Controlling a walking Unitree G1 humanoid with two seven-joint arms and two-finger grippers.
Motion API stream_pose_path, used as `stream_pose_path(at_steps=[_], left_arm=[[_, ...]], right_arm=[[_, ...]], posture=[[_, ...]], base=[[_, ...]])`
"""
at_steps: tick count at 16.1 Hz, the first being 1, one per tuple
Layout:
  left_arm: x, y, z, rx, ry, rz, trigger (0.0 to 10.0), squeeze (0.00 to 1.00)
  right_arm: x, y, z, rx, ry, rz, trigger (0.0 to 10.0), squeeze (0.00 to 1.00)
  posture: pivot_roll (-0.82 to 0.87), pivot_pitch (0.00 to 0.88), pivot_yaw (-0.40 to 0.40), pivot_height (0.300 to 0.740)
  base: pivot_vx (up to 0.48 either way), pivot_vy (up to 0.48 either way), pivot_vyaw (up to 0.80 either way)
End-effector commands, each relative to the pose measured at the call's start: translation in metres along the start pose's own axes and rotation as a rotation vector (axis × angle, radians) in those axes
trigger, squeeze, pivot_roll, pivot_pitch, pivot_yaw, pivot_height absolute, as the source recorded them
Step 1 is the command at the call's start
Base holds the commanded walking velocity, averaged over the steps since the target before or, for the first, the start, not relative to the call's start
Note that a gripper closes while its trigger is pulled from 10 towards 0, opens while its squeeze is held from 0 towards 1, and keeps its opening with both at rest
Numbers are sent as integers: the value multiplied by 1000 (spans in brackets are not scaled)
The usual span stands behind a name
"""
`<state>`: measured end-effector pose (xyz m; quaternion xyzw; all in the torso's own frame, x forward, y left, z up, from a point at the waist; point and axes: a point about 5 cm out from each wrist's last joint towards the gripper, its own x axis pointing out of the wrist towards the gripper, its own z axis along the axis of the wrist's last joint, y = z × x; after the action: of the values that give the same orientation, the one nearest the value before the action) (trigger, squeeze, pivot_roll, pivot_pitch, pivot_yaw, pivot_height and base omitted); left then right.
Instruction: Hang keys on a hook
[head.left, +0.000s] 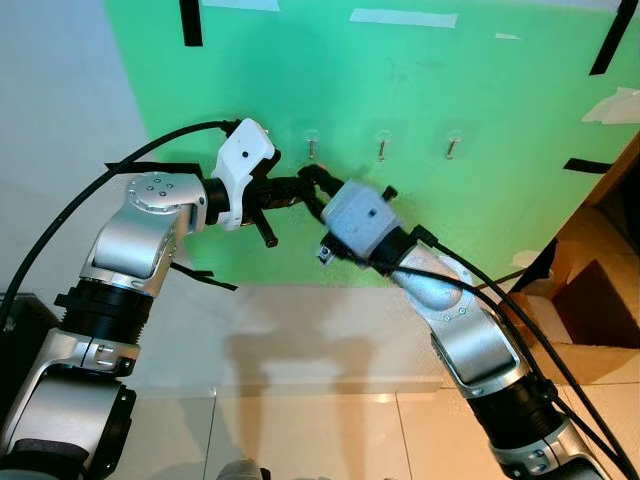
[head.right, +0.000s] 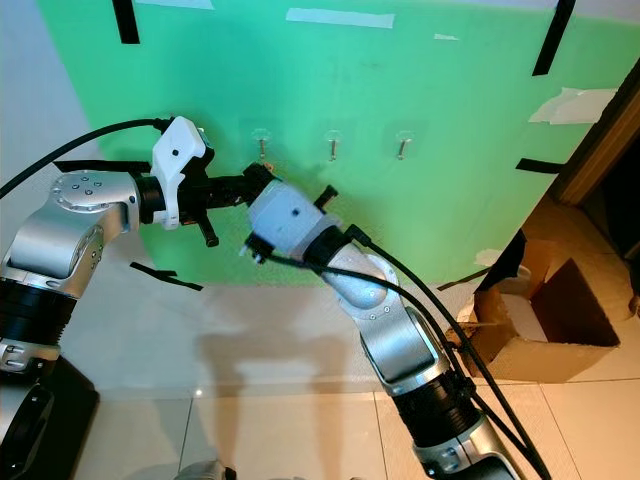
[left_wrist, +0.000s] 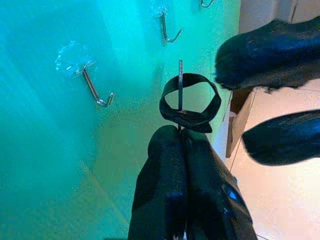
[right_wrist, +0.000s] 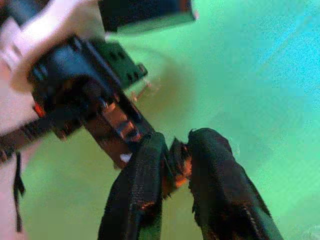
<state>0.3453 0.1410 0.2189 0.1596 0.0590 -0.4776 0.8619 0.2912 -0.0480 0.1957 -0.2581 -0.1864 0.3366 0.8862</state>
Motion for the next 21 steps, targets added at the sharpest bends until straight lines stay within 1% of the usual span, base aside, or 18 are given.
stream_pose_path(at_steps=[1,3,4,5,8,12,14,18,21], left_arm=[[0,0,6,3,-20,1,10000,0],[-1,0,8,-4,-28,-5,10000,0],[-1,-1,9,-6,-31,-9,10000,0],[-1,-2,9,-9,-31,-23,10000,0],[-1,-6,9,-14,-27,-50,10000,0],[-2,-6,7,-10,-12,-61,10000,0],[-2,-4,6,-4,0,-47,10000,0],[-2,-1,6,2,2,-30,10000,0],[-2,-1,7,4,0,-33,10000,0]], right_arm=[[1,0,-3,-59,13,7,10000,1000],[1,-4,-8,-164,53,-17,10000,1000],[1,-6,-10,-193,60,-33,10000,1000],[2,-9,-11,-218,61,-58,10000,0],[5,-11,-11,-233,55,-75,10000,0],[7,-13,-9,-209,33,-107,10000,0],[5,-19,-6,-134,0,-151,10000,0],[1,-15,-4,-29,-33,-132,10000,0],[0,-10,-4,-26,-37,-105,10000,0]], posture=[[38,0,-44,740],[41,0,-47,740],[41,0,-48,740],[41,0,-48,740],[42,0,-48,740],[43,0,-47,740],[40,0,-43,740],[38,0,-41,740],[36,0,-40,740]], base=[[0,0,0],[0,0,0],[0,0,0],[0,0,0],[0,0,0],[0,0,0],[0,0,0],[0,0,0],[0,0,0]])
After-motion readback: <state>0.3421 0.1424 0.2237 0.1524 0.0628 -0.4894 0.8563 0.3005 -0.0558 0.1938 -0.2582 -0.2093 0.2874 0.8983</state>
